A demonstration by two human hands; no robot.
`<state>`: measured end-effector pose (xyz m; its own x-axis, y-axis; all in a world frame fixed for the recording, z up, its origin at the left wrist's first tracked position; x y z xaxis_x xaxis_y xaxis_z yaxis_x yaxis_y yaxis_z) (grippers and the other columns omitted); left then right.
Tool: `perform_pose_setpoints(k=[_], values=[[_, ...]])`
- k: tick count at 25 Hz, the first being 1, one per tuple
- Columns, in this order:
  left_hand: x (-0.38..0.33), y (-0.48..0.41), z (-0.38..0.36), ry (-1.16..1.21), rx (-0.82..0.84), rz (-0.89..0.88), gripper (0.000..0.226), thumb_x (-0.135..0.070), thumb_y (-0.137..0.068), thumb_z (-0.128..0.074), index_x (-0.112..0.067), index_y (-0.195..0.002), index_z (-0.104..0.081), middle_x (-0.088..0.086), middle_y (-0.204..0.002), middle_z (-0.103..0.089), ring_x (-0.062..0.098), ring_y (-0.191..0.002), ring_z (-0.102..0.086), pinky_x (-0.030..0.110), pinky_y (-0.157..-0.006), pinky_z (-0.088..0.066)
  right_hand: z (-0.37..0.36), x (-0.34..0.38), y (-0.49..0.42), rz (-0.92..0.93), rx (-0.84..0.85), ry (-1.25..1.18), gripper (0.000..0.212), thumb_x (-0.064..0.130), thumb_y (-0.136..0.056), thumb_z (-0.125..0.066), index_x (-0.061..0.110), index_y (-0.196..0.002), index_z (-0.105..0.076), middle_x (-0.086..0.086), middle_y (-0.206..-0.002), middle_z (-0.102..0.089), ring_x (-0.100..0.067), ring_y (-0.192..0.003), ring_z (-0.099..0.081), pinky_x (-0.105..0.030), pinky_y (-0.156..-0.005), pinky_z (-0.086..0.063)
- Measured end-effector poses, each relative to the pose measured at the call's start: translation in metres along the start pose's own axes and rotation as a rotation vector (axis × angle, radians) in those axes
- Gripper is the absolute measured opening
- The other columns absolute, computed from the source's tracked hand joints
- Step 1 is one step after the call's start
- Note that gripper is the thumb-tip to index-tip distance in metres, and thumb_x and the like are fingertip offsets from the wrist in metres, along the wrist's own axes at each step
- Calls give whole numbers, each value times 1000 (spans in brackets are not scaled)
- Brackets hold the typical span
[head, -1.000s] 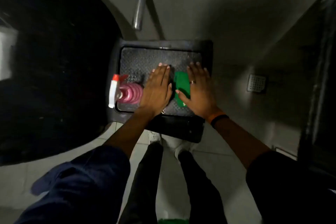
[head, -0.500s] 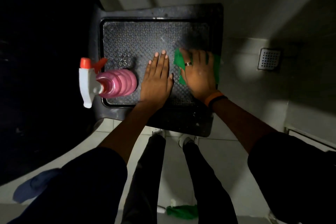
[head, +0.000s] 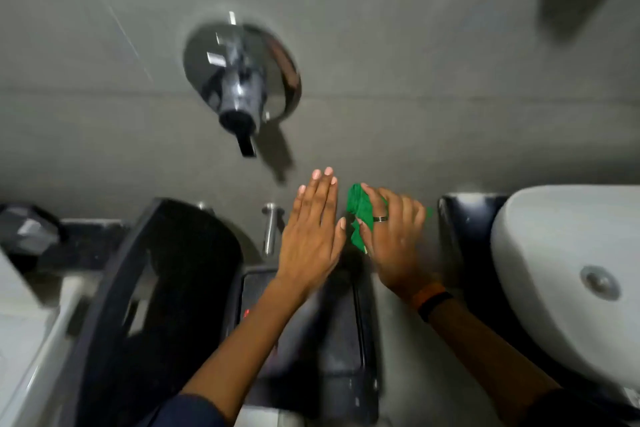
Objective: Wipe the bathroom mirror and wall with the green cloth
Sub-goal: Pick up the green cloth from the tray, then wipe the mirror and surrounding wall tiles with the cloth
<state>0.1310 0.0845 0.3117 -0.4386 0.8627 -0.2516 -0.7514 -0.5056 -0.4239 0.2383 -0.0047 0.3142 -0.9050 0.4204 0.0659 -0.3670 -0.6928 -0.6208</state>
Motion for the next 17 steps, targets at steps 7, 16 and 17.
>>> perform_pose_setpoints(k=[7,16,17], values=[[-49,-175,224,-80,-402,-205,67,-37,-105,-38,0,-158,-21,16,-169,-17,27,-158,-8,42,-130,-8,201,-4,-233,99,-480,57,55,32,-92,-60,13,-142,-50,-15,-125,-63,-28,-108,-45,-47,-96,-34],[-138,-296,387,-137,-736,-456,68,-37,-102,-39,-1,-158,-24,16,-168,-20,29,-158,-13,46,-128,-16,396,-48,-368,230,-974,346,59,30,-86,-67,14,-140,-52,-9,-128,-55,-29,-111,-47,-48,-101,-33],[-151,-307,396,-144,-768,-476,68,-37,-101,-39,0,-157,-26,16,-168,-22,29,-157,-15,47,-127,-18,417,-63,-377,231,-1006,387,59,31,-85,-68,14,-139,-54,-9,-128,-58,-29,-111,-47,-48,-101,-33]])
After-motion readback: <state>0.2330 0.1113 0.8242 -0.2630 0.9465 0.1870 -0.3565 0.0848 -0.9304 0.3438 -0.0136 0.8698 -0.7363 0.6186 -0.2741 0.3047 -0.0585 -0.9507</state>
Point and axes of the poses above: each hand's wrist, its own y-axis away from the middle knuckle, its own z-axis out of the back of the hand, x = y × z, the point moved 6 cm from there along -y, towards the middle knuckle
